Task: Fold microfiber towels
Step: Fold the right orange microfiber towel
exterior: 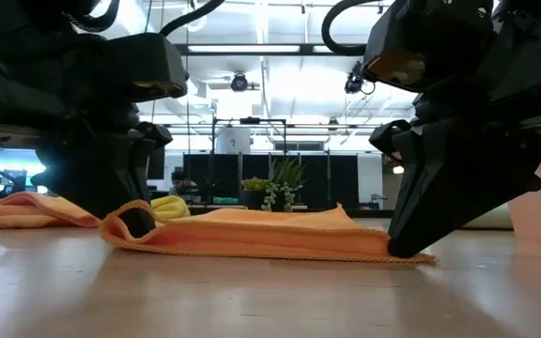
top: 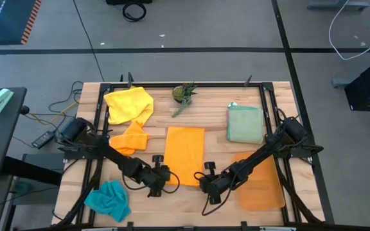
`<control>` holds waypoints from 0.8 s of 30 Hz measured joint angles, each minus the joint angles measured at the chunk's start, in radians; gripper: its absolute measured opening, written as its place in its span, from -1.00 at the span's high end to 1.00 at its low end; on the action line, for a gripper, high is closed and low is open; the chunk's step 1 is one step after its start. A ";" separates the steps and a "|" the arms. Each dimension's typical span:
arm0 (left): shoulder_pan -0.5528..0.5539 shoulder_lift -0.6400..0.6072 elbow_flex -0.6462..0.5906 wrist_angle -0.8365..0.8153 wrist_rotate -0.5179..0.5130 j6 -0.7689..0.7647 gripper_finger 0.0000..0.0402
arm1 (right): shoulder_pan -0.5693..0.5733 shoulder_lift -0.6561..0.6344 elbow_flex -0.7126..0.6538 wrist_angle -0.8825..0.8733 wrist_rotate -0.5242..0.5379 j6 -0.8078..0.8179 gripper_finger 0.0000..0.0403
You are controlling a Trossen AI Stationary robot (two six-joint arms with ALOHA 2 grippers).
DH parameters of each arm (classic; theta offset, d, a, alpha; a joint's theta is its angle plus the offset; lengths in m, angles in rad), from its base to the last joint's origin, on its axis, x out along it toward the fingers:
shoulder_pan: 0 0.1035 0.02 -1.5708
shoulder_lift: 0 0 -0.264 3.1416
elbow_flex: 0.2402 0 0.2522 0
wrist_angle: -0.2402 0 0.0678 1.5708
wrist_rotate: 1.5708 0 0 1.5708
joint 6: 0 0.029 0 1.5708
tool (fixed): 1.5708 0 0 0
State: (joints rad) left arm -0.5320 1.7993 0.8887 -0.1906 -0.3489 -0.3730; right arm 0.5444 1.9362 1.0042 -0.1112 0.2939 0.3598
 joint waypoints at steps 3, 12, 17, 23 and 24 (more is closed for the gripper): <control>-0.005 -0.009 -0.003 0.047 0.004 0.058 0.96 | 0.000 -0.004 -0.001 0.007 0.015 -0.029 0.99; 0.003 -0.010 -0.003 0.136 0.001 0.097 0.88 | -0.001 -0.087 -0.003 -0.027 0.052 -0.072 0.99; 0.003 -0.006 -0.002 0.139 -0.002 0.091 0.94 | -0.001 -0.087 -0.003 -0.035 0.027 -0.068 0.99; 0.001 -0.006 -0.001 0.140 -0.003 0.070 0.92 | 0.000 -0.072 -0.009 -0.029 -0.008 -0.056 0.99; 0.000 -0.006 -0.001 0.142 -0.005 0.069 0.91 | 0.000 -0.072 -0.013 -0.035 -0.009 -0.052 0.98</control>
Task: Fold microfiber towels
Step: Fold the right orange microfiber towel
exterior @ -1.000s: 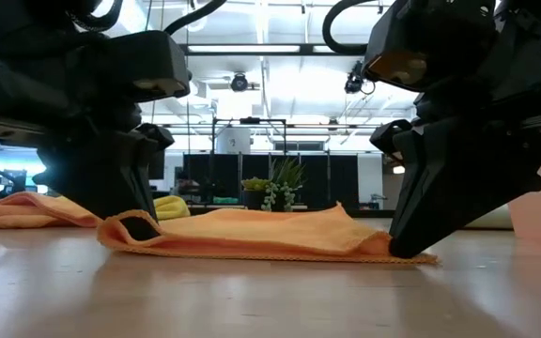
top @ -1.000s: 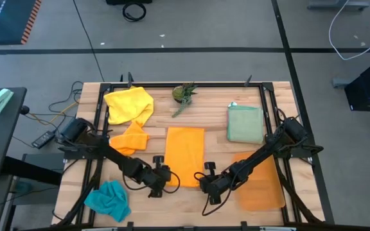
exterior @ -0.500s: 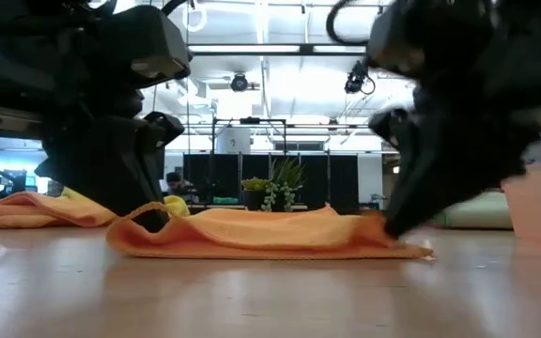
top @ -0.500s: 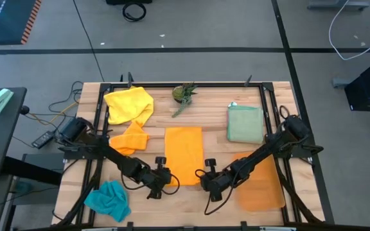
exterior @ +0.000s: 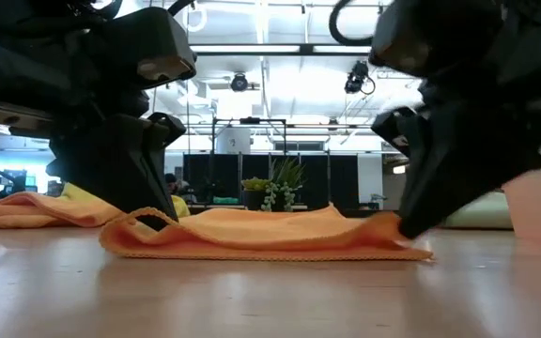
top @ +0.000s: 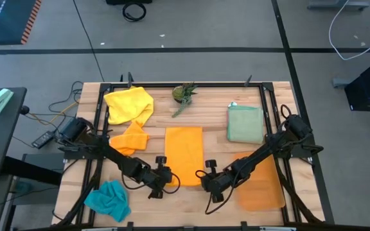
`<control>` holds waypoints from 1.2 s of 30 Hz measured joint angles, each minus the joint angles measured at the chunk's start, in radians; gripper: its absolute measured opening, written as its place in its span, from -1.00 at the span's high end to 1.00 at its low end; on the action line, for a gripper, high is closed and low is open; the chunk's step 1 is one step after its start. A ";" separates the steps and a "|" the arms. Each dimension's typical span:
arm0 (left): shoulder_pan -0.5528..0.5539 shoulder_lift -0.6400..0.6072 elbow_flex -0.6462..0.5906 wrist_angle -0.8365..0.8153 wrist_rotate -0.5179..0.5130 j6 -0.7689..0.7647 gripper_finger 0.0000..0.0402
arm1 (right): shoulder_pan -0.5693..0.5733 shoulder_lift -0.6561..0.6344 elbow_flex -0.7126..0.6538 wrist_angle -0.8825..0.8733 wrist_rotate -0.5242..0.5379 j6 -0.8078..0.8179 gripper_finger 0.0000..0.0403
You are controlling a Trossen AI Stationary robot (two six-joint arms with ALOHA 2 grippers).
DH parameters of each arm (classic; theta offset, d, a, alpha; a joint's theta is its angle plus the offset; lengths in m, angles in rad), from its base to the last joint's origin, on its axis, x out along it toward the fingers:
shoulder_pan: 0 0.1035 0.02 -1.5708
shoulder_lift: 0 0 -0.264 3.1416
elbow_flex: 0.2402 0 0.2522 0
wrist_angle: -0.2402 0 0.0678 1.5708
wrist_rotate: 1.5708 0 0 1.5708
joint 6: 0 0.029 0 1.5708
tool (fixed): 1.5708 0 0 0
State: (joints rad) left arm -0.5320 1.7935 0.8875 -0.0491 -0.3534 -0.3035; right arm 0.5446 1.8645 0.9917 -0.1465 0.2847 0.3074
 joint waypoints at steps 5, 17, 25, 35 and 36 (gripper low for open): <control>-0.003 0.000 0.001 -0.002 0.000 -0.004 0.95 | 0.000 0.000 -0.002 0.010 -0.031 0.003 0.85; -0.003 0.000 0.001 -0.018 -0.001 -0.003 0.97 | -0.020 -0.091 0.011 -0.029 -0.008 -0.040 0.34; -0.003 0.000 0.002 -0.032 -0.001 -0.022 0.94 | -0.079 0.002 0.011 0.018 -0.139 -0.056 0.95; -0.010 -0.003 0.004 -0.130 -0.007 -0.068 0.96 | -0.085 0.066 0.016 0.055 -0.143 -0.036 0.98; -0.012 -0.005 0.004 -0.134 -0.008 -0.070 0.97 | -0.085 0.066 0.015 0.061 -0.142 -0.038 0.98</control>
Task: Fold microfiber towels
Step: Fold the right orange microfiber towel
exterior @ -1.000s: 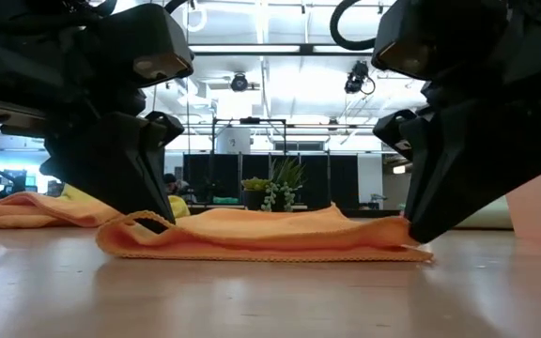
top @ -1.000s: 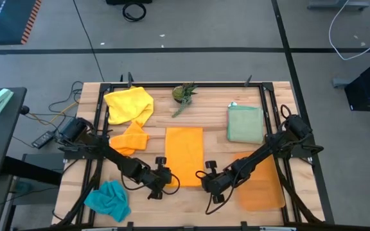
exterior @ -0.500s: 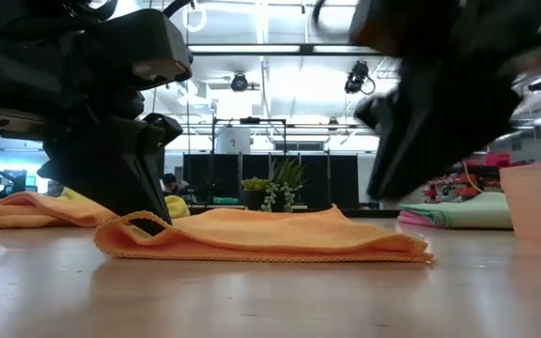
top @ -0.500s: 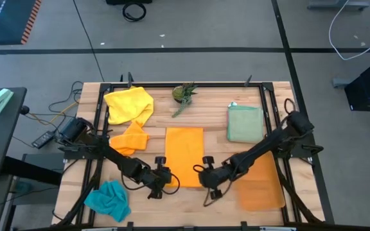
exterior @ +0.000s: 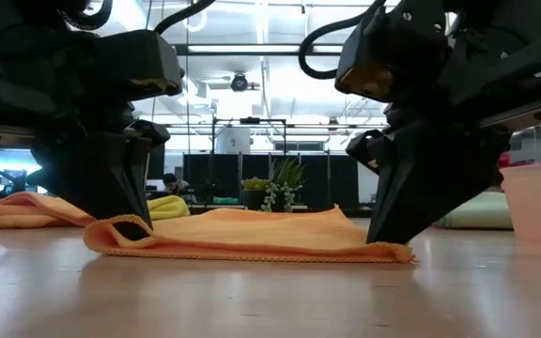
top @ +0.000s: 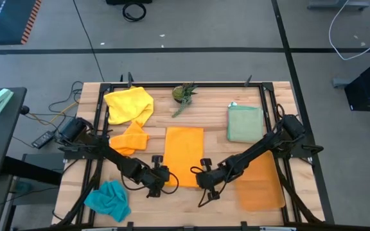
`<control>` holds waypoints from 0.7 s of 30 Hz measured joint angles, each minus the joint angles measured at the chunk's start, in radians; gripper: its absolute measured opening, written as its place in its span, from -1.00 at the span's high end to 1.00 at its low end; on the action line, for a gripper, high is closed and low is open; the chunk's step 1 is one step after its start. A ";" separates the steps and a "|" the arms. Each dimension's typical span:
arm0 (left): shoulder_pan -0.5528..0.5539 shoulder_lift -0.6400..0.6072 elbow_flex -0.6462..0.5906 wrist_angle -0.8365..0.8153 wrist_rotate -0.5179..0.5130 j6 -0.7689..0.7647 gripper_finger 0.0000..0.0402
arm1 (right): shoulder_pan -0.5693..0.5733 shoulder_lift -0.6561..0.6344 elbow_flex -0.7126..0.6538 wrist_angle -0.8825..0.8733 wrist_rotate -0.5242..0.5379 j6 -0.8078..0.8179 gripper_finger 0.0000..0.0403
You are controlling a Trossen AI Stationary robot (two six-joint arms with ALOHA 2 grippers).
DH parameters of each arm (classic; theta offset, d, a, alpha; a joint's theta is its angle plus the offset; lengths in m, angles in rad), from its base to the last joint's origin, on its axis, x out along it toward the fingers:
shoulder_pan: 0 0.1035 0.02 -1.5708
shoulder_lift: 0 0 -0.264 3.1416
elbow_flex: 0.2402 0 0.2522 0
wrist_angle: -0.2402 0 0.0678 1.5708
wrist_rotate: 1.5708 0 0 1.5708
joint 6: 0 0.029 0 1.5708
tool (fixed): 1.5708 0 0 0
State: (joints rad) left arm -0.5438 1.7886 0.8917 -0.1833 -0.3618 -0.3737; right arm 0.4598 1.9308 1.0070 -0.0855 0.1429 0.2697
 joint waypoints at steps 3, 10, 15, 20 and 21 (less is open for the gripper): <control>-0.003 -0.013 -0.001 0.006 -0.002 0.022 0.96 | 0.000 -0.004 -0.001 0.014 0.001 -0.010 0.98; -0.003 -0.060 0.014 0.123 -0.037 0.105 0.97 | -0.006 -0.003 -0.002 0.012 -0.005 -0.009 0.99; -0.012 -0.018 0.013 0.097 0.070 0.063 0.97 | -0.006 -0.002 -0.003 0.016 -0.003 -0.007 0.99; -0.033 0.010 0.006 0.056 0.069 -0.019 0.96 | -0.006 -0.002 -0.004 0.015 -0.003 -0.004 0.99; -0.037 0.011 0.002 0.061 0.066 -0.035 0.95 | -0.006 -0.002 -0.004 0.014 -0.004 -0.004 0.99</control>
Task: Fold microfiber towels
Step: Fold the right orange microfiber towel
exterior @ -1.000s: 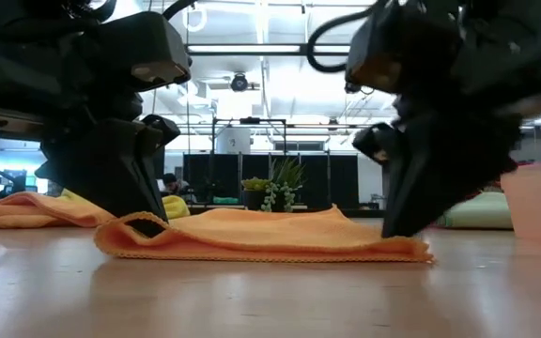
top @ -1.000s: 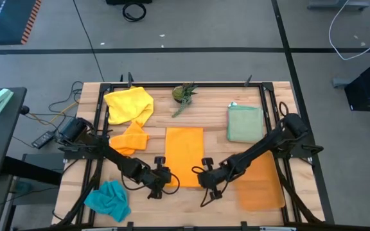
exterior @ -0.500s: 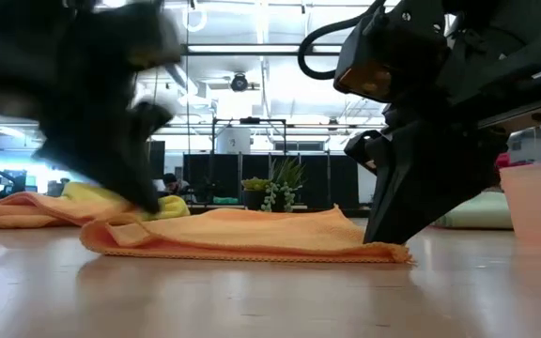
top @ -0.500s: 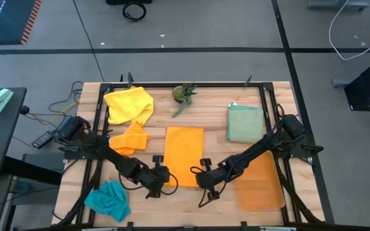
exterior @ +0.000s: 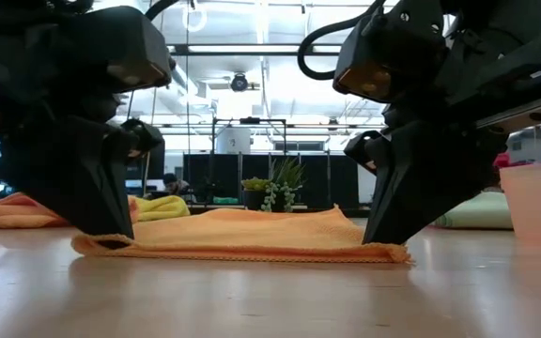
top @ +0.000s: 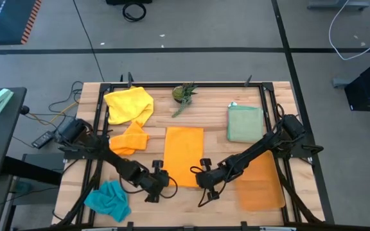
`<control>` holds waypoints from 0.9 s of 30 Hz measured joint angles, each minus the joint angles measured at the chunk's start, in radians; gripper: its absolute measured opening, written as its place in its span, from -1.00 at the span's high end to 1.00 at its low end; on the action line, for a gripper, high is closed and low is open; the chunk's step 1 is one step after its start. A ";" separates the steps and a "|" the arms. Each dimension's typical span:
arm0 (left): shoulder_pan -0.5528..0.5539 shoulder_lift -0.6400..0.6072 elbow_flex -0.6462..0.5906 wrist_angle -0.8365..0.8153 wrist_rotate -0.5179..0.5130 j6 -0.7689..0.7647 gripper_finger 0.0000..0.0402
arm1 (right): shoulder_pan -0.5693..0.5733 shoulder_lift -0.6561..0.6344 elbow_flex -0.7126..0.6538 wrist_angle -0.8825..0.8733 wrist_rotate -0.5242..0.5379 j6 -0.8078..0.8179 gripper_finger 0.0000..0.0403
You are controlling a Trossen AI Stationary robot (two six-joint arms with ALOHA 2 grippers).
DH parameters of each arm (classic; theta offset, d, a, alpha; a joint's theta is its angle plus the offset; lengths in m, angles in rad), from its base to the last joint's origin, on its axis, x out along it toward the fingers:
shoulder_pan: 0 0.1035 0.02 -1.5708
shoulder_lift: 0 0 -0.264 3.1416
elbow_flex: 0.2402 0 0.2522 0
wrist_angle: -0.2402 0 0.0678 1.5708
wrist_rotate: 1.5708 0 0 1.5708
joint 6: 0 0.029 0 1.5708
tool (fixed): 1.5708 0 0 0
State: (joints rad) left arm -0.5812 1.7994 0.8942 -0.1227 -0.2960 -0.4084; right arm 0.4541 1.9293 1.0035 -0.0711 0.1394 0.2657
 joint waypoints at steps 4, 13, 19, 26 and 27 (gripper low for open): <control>-0.013 0.000 -0.002 -0.007 -0.006 -0.025 0.98 | 0.000 0.001 0.000 0.001 -0.001 0.000 0.99; 0.002 -0.089 -0.004 -0.014 0.006 0.113 0.97 | 0.000 -0.068 -0.007 -0.034 -0.010 -0.044 0.99; 0.066 -0.195 -0.003 -0.025 -0.140 0.279 0.95 | -0.019 -0.218 -0.003 -0.062 0.010 -0.127 0.99; 0.324 -0.137 -0.004 -0.038 -0.084 0.417 0.96 | -0.237 -0.297 -0.017 -0.117 0.090 -0.179 0.99; 0.364 -0.120 -0.004 -0.034 -0.051 0.426 0.96 | -0.286 -0.291 -0.027 -0.110 0.078 -0.170 0.99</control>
State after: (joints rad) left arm -0.2173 1.6792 0.8898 -0.1570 -0.3468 0.0177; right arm 0.1678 1.6386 0.9760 -0.1807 0.2174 0.0961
